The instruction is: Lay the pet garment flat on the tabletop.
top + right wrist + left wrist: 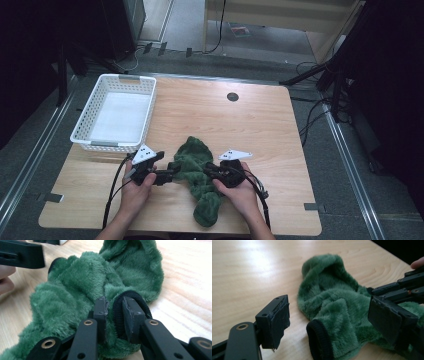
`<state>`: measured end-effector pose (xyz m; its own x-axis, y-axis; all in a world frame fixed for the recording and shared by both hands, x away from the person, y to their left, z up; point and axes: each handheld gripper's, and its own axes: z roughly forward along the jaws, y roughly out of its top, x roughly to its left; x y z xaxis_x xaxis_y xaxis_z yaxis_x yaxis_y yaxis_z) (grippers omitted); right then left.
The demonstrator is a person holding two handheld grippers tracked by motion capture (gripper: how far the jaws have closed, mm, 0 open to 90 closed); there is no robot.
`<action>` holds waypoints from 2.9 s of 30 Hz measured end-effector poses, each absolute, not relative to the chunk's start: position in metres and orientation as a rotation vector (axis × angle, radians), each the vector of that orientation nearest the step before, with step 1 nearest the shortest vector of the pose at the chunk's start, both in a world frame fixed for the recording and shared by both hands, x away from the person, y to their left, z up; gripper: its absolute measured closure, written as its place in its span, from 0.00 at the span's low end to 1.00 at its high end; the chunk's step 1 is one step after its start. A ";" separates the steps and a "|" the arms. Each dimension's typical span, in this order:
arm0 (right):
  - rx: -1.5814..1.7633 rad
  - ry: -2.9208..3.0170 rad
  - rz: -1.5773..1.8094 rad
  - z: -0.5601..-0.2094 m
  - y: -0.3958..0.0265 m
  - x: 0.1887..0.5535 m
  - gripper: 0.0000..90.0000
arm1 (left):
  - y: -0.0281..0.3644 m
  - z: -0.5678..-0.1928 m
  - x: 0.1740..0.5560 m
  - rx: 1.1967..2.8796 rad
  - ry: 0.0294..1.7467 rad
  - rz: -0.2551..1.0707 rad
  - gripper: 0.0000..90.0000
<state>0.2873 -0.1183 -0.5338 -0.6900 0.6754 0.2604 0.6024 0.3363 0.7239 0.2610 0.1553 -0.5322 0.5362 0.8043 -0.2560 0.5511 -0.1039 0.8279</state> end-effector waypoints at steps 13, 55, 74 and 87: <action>1.023 2.558 1.312 -0.516 -0.123 0.282 0.56 | 0.149 -0.547 0.264 1.924 1.119 0.234 0.81; 0.830 2.292 1.539 -0.506 -0.127 0.296 0.99 | 0.145 -0.548 0.279 1.907 1.205 0.329 1.00; 0.712 2.579 1.272 -0.515 -0.156 0.293 0.66 | 0.174 -0.534 0.282 1.821 1.160 0.289 0.78; 1.099 2.462 1.258 -0.534 -0.117 0.310 0.69 | 0.150 -0.550 0.287 1.879 1.242 0.268 0.66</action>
